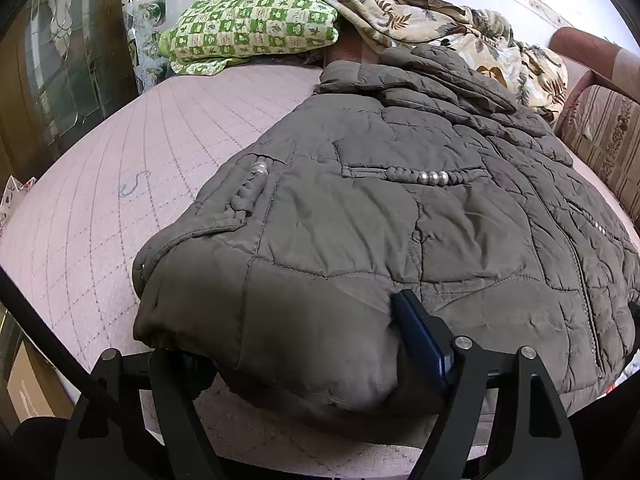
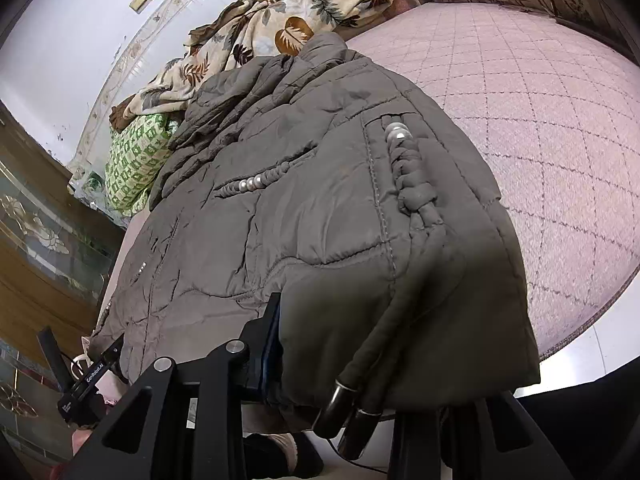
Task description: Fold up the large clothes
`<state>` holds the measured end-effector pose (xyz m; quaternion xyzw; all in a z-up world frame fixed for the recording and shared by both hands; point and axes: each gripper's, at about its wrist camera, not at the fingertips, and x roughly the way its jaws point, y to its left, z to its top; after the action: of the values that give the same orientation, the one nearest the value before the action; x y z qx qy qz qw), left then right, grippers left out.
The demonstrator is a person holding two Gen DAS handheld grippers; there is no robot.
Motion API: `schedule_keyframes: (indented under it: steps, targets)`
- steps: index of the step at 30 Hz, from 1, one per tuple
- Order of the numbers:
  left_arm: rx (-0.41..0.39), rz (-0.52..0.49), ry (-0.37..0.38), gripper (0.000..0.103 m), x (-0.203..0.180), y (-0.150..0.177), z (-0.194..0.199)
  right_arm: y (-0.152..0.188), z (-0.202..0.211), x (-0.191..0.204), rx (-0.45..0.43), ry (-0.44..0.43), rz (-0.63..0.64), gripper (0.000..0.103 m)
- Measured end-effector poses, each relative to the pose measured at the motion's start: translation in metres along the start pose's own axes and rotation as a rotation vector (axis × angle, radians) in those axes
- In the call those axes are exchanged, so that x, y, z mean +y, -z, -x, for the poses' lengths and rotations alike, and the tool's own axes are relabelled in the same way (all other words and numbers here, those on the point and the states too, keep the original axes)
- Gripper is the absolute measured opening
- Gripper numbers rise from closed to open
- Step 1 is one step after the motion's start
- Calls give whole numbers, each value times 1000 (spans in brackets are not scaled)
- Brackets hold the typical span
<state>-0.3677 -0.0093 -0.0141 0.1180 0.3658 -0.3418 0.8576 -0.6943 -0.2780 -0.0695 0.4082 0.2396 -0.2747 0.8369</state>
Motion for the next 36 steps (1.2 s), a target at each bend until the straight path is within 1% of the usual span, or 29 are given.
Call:
schedule_keyframes:
  steps: [8,11,13,19,26,33,35,36]
  targets:
    - [0,2,3,79,0,0,-1,0,0,-1,2,7,11,37]
    - [-4,2,6,74,-1,0,0,0,1,2,-2,17,29,36]
    - [-10,-5,7,70,-2,1,2,1,1,3,-5,22,39,34]
    - [-20,-9,13,63,-4,-1,3,3,2,6,-16,29,61,30]
    - [-23,-14,9,62,-7,-1,4,1,1,5,-10,26,56,30]
    - [-24,-16,8,61,-7,-1,3,1,0,3,-4,24,45,32]
    - [-26,-19,9,60,-7,-1,4,1,0,3,-4,24,45,32]
    - [-30,-21,10,57,-8,-1,4,1,1,3,-5,24,47,32]
